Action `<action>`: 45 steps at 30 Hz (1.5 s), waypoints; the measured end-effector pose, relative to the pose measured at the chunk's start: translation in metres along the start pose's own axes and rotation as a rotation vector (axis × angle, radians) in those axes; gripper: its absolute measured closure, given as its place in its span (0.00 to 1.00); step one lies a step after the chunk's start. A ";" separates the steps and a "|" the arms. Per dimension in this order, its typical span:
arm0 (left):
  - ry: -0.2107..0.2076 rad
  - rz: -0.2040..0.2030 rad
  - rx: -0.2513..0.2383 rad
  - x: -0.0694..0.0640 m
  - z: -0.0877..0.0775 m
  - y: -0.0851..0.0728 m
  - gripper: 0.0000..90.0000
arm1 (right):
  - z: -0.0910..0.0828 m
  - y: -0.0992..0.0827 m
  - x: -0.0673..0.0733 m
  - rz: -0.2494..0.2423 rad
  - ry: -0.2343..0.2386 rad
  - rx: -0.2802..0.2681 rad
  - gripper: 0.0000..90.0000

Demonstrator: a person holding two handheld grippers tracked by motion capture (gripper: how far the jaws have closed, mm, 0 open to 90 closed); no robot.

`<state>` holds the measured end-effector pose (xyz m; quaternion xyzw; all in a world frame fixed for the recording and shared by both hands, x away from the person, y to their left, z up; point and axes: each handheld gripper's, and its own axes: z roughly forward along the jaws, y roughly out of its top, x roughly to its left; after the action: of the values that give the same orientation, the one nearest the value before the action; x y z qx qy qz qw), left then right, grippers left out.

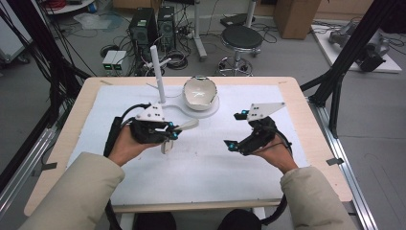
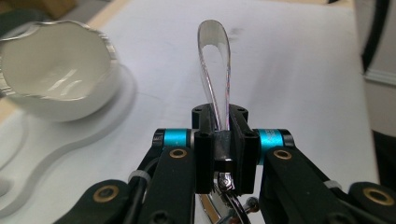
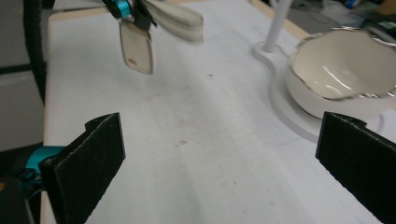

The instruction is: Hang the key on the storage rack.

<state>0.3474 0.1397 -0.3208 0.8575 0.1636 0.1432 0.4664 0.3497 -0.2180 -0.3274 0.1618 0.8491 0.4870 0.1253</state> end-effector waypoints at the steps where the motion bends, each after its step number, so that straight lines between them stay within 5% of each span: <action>1: 0.030 -0.016 -0.014 0.003 -0.003 -0.001 0.91 | -0.004 -0.005 -0.002 0.016 -0.022 -0.026 0.01; 7: 0.235 -0.104 -0.100 0.025 -0.026 -0.008 0.91 | -0.025 -0.040 -0.007 0.094 -0.138 -0.144 0.01; 12: 0.329 -0.140 -0.115 0.039 -0.035 -0.013 0.91 | -0.031 -0.067 -0.007 0.146 -0.204 -0.198 0.01; 19: 0.427 -0.199 -0.157 0.053 -0.037 -0.018 0.91 | -0.035 -0.091 -0.009 0.186 -0.232 -0.248 0.01; 31: 0.492 -0.263 -0.162 0.078 -0.024 -0.029 0.91 | -0.042 -0.126 -0.008 0.236 -0.326 -0.355 0.01; 45: 0.532 -0.287 -0.149 0.098 -0.005 -0.040 0.91 | -0.037 -0.148 -0.006 0.243 -0.402 -0.369 0.01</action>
<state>0.4282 0.2048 -0.3427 0.7215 0.3884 0.3067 0.4842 0.3188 -0.3198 -0.4373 0.3301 0.6787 0.6028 0.2590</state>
